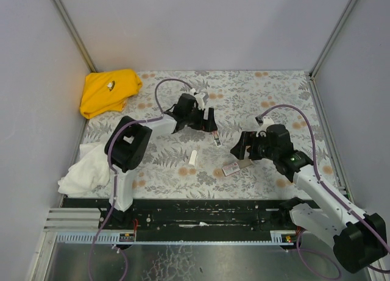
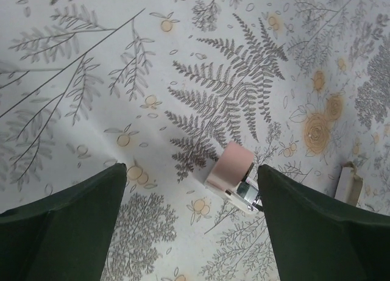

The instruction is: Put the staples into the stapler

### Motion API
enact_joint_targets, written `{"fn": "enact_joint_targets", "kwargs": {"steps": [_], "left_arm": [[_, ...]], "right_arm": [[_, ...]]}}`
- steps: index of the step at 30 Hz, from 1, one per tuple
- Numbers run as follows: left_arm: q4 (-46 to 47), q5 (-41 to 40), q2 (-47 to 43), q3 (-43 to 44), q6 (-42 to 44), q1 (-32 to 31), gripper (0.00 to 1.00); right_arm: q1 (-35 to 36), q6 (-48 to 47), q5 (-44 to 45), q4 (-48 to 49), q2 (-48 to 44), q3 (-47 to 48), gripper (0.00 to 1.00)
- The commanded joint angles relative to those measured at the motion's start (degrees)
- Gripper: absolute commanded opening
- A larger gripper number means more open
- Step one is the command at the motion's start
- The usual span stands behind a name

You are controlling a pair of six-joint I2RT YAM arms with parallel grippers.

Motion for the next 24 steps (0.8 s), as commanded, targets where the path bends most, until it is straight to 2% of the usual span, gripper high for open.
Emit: {"fn": "enact_joint_targets", "kwargs": {"steps": [1,3,4,10,14,19,24], "left_arm": [[4.19,9.27,2.85,4.56,3.72,0.60,0.85],[4.20,10.78,4.09,5.07,4.07,0.65,0.78],[4.20,11.22,4.66,5.22,4.17,0.61,0.70],[5.86,12.53,5.14,4.09,3.62,0.60,0.43],[9.75,12.54,2.92,0.29,2.44,0.60,0.25],[18.49,5.90,-3.92,-10.76,-1.18,0.52,0.14],[25.20,-8.56,-13.10,-22.11,-4.61,-2.85,0.09]], "right_arm": [[-0.48,-2.24,-5.87,2.26,-1.05,0.46,0.90],[-0.45,-2.47,-6.03,2.04,-0.77,0.50,0.89],[-0.53,-2.55,-6.11,1.95,-0.72,0.50,0.90],[-0.58,-2.47,-6.10,1.52,-0.84,0.33,0.89],[-0.55,-2.04,-3.90,0.77,-0.76,0.45,0.88],[-0.53,1.98,1.94,-3.13,3.62,2.87,0.85],[-0.42,9.42,-2.86,3.61,8.74,2.49,0.80]]}}
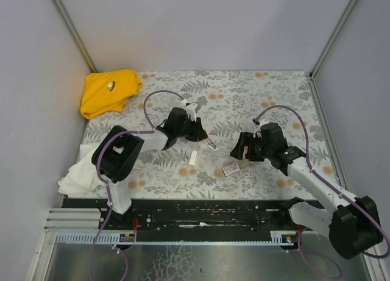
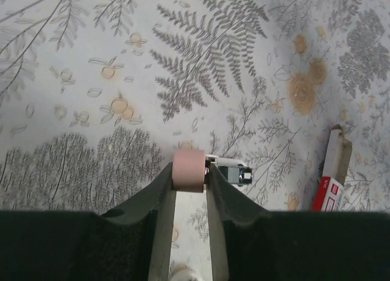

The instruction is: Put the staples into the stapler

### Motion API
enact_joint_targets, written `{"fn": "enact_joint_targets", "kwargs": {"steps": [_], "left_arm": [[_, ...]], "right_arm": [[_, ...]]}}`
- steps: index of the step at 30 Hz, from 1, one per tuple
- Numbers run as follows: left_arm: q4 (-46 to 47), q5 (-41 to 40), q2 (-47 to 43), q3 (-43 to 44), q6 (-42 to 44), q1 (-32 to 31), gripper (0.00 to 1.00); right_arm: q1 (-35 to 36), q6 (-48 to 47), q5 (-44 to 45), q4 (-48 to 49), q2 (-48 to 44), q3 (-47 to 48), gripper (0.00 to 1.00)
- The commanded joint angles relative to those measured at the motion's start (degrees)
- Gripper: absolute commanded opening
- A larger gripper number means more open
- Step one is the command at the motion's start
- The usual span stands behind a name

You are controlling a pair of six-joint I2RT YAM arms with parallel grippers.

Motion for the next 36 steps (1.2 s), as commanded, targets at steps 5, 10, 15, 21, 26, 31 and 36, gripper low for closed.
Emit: {"fn": "enact_joint_targets", "kwargs": {"steps": [5,10,15,21,26,31,36], "left_arm": [[7.62,-29.70,-12.88,-10.43,-6.72,-10.09,0.08],[0.69,-42.98,-13.59,-9.39,-9.94,-16.65,0.05],[-3.39,-48.57,-12.32,-7.96,-11.20,-20.84,0.04],[-7.86,-53.96,-11.81,-6.62,-12.36,-24.25,0.04],[-10.95,-55.84,-11.02,-5.68,-13.12,-26.08,0.05],[-14.07,-56.28,-10.13,-4.87,-15.13,-27.52,0.07],[-16.40,-56.82,-9.30,-3.92,-16.72,-29.66,0.13]], "right_arm": [[0.82,8.42,-4.08,6.81,9.63,4.43,0.76],[2.17,9.39,-4.61,9.99,15.60,6.42,0.75],[3.20,10.74,-6.23,13.14,20.91,7.51,0.74],[3.85,10.81,-5.50,15.08,25.90,7.70,0.64],[4.42,10.78,-6.02,17.10,29.16,7.56,0.57],[4.87,10.80,-6.12,18.50,31.65,7.75,0.52],[5.28,10.80,-6.34,19.35,33.78,7.87,0.47]]}}
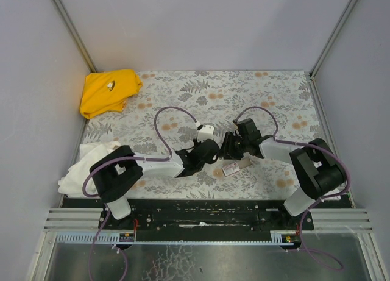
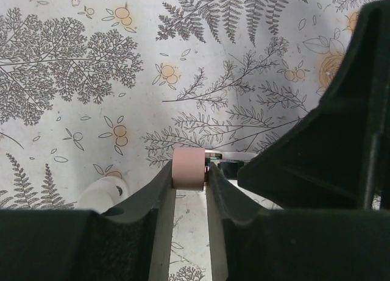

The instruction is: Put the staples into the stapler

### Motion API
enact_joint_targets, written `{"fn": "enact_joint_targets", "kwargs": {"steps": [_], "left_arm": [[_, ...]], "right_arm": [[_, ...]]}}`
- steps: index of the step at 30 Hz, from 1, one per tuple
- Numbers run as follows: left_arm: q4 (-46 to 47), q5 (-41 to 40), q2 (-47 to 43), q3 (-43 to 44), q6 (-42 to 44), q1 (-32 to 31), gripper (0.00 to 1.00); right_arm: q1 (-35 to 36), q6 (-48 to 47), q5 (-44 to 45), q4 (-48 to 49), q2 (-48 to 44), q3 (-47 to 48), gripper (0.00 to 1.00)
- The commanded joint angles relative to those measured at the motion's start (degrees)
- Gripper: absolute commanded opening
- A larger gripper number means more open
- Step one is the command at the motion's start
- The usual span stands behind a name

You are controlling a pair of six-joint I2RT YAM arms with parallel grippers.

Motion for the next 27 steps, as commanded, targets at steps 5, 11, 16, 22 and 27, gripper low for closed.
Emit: {"fn": "enact_joint_targets", "kwargs": {"steps": [5,11,16,22,27], "left_arm": [[-3.54,-1.27,1.87,3.03,-2.55,-3.92,0.24],[-1.80,2.63,2.29,3.81,-0.90,-5.43,0.41],[-1.01,4.55,1.24,3.28,-0.11,-5.49,0.52],[1.20,5.72,-4.67,0.54,7.13,-5.31,0.73],[3.15,14.84,-9.09,-1.49,17.90,-1.74,0.86]], "right_arm": [[1.26,-0.02,-0.75,3.27,2.39,1.83,0.44],[1.31,-0.78,-0.24,3.12,2.50,1.83,0.43],[1.38,-2.62,1.30,0.78,1.45,2.26,0.43],[1.28,-6.14,5.37,-5.07,-2.96,2.97,0.48],[0.17,-8.02,7.20,-8.65,-7.68,1.92,0.59]]}}
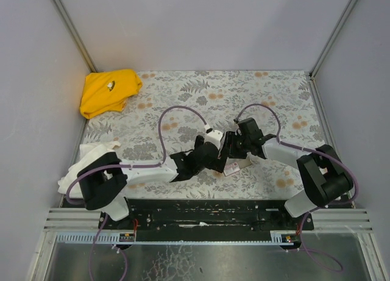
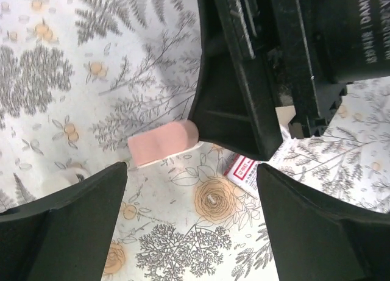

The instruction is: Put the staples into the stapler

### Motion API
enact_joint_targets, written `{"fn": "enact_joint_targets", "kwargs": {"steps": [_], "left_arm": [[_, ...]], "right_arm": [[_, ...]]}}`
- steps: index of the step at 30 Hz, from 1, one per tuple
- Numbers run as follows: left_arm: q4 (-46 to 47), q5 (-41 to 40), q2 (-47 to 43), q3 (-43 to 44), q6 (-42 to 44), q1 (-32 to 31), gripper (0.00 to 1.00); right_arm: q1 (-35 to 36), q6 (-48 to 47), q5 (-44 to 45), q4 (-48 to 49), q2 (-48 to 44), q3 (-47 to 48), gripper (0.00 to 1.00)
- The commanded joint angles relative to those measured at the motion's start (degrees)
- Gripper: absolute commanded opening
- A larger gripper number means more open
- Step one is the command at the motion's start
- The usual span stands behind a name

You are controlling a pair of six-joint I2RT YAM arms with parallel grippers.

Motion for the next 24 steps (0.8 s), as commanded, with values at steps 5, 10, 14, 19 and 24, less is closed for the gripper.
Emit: {"fn": "enact_joint_targets", "kwargs": {"steps": [5,10,14,19,24], "left_arm": [[6.95,22.12,-1.75,-1.11,19.59,8.25,0.87],[5.08,28.86,3.58,3.06,25.79,10.60,0.87],[4.77,34.07,7.05,5.51,28.79,12.48,0.86],[3.86,38.90,10.72,7.52,31.34,14.29,0.86],[2.37,38.37,11.94,7.74,31.10,14.60,0.77]], "right_arm": [[-2.57,-4.20,3.28,-6.63,-8.68,-0.30,0.67],[-5.06,-5.87,3.19,-9.88,-12.19,-0.87,0.72],[-6.72,-6.96,2.39,-11.98,-15.16,-1.33,0.75],[-7.93,-7.21,0.65,-13.19,-19.04,-2.51,0.78],[-8.36,-6.98,-0.11,-13.70,-21.09,-3.34,0.79]]}}
